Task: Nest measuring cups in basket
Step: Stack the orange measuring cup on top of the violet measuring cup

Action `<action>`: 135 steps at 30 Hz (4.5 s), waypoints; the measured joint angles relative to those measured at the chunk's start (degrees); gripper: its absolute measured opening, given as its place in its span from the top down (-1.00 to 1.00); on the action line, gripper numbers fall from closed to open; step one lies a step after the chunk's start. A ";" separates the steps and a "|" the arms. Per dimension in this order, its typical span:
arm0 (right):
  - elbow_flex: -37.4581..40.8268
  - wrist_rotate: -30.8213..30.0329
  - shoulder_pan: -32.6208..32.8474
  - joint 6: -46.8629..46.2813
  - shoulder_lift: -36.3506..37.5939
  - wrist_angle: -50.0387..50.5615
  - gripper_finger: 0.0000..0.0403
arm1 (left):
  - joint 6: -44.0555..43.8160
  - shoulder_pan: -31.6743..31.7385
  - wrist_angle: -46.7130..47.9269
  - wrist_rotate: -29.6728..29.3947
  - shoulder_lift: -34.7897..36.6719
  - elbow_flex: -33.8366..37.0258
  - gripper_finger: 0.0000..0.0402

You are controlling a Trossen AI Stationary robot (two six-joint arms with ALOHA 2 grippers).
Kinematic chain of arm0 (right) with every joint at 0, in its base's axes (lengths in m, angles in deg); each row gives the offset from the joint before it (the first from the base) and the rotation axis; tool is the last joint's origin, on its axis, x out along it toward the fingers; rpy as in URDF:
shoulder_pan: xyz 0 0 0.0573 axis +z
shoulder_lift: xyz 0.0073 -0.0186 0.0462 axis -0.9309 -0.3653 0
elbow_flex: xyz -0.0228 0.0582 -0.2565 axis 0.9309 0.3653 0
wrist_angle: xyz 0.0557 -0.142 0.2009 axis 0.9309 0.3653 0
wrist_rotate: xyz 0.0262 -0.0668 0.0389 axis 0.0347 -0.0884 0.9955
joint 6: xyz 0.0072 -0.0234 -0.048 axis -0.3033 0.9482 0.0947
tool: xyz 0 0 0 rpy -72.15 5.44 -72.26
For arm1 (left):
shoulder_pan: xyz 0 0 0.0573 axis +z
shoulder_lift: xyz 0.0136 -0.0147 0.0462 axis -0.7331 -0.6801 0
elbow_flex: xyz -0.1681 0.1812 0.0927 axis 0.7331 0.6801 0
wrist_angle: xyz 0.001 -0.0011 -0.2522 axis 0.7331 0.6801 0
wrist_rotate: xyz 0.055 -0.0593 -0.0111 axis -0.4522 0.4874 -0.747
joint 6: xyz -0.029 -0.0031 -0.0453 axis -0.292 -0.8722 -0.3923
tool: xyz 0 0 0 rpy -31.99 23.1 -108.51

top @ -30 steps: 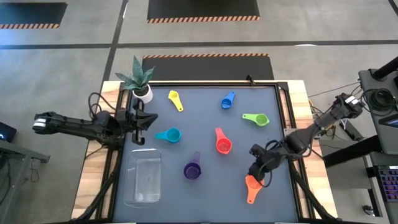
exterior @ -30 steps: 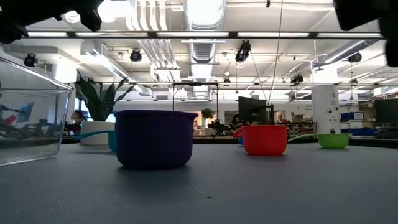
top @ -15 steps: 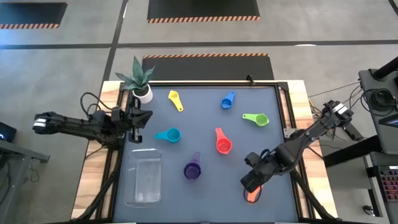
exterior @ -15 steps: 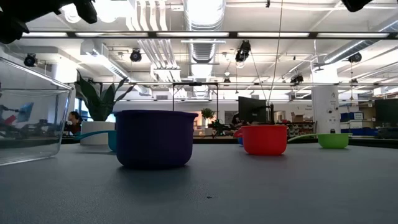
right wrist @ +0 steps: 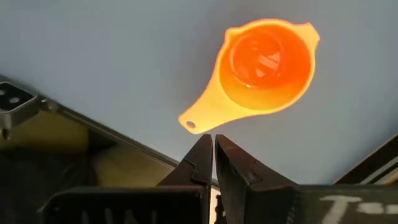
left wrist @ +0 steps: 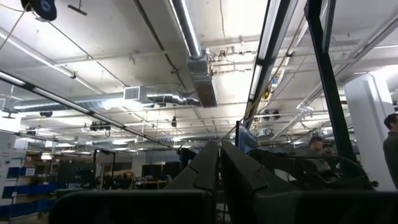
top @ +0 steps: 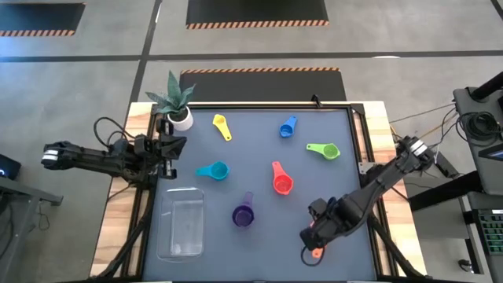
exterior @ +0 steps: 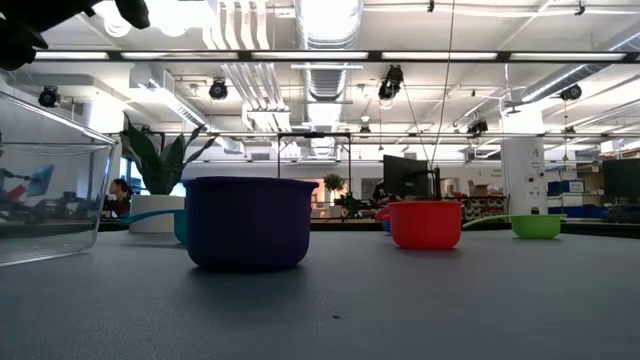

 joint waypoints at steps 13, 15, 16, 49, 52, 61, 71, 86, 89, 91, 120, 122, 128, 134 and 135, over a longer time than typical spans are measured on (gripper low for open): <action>0.09 -3.13 1.00 -6.03 -3.17 -0.08 0.68 | 1.06 0.00 0.11 0.02 0.11 0.00 1.00; 0.11 -3.44 0.73 -6.36 -3.73 0.08 0.54 | 1.50 0.00 0.09 0.04 0.11 0.00 1.00; 0.11 -4.00 0.72 -6.87 -4.03 0.13 0.46 | 1.51 0.00 0.05 0.03 0.09 0.00 1.00; 0.26 -6.05 -1.65 -0.06 -15.80 -0.70 0.13 | 2.14 -0.02 -0.50 0.07 0.48 0.00 1.00; 0.26 -6.01 -1.73 0.24 -15.86 -0.74 0.29 | 2.14 -0.02 -0.49 0.07 0.48 0.00 1.00; 0.26 -6.05 -1.73 1.11 -15.84 -0.76 0.73 | 2.14 -0.02 -0.44 0.07 0.48 0.00 1.00; 0.26 -6.06 -1.73 2.81 -15.86 -0.75 0.95 | 2.12 -0.02 -0.39 0.07 0.46 0.00 1.00; -8.03 -8.87 -2.44 33.35 -12.22 13.42 0.96 | 2.12 -0.02 -0.37 0.07 0.46 0.00 1.00; -10.03 -11.52 -2.88 47.50 -11.86 13.53 0.96 | 2.10 -0.01 -0.37 0.07 0.37 0.00 1.00; -11.56 -12.30 -3.12 63.28 -11.86 13.51 0.96 | 2.10 -0.02 -0.37 0.07 0.37 0.00 1.00; -17.05 -12.48 -22.64 188.46 -12.21 -8.41 0.96 | -0.34 0.00 0.04 0.05 0.35 0.00 1.00; -17.03 -9.73 -23.55 192.27 -12.24 -10.22 0.96 | -0.54 0.00 0.02 0.05 0.35 0.00 1.00; -17.03 -3.15 -26.17 197.25 -12.26 -13.11 0.96 | -0.72 -0.01 0.04 0.06 0.35 0.00 1.00; -17.03 -2.53 -26.61 197.50 -13.68 -16.30 0.96 | -2.22 0.00 0.04 0.04 0.35 0.00 1.00; -17.03 -2.51 -26.61 197.48 -14.27 -16.73 0.96 | -2.59 -0.02 0.04 0.04 0.35 0.00 1.00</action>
